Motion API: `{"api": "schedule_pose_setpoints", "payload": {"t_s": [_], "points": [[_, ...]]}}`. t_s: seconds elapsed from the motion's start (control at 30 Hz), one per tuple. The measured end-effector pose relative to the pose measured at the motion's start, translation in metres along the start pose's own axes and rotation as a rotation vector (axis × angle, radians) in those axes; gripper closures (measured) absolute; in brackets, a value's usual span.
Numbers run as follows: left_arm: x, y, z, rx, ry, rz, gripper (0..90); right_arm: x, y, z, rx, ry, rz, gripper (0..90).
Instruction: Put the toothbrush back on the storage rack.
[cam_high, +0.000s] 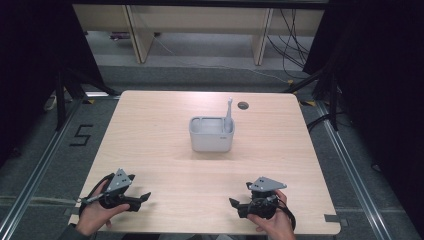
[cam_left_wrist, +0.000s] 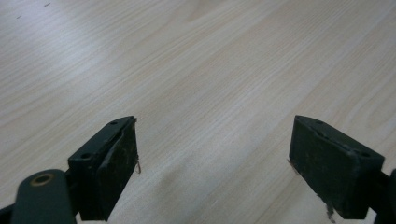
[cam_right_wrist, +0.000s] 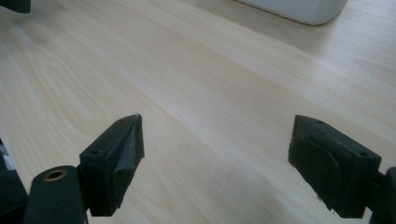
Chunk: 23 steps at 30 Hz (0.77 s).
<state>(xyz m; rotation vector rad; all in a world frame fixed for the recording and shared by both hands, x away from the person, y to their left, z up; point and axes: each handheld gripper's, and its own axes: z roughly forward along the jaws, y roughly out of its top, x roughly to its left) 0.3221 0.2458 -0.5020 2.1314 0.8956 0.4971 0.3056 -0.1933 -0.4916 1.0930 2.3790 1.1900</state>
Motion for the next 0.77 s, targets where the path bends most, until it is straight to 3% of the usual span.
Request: {"api": "schedule_pose_setpoints", "payload": {"t_s": [0.17, 0.43, 0.47, 0.73, 0.77], "points": [[-0.0011, -0.0001, 0.0, -0.012, -0.006, -0.011, 15.2, 0.0016, -0.0033, -0.0023, 0.018, -0.001, 0.032, 18.7], [-0.0004, 0.0002, 0.0002, -0.003, -0.001, -0.003, 15.2, 0.0001, -0.0035, -0.0016, 0.011, -0.008, -0.001, 18.6], [-0.0005, 0.0002, 0.0001, -0.003, 0.0, -0.002, 15.2, 0.0016, -0.0038, -0.0015, 0.013, -0.005, 0.022, 18.6], [0.0, 0.0002, 0.0001, -0.001, 0.001, 0.0, 15.2, 0.0016, -0.0039, -0.0009, 0.012, -0.008, 0.019, 18.5], [0.0, 0.0001, 0.0, 0.0, 0.001, 0.0, 15.1, 0.0041, -0.0041, -0.0008, 0.019, -0.003, 0.048, 18.5]]}}
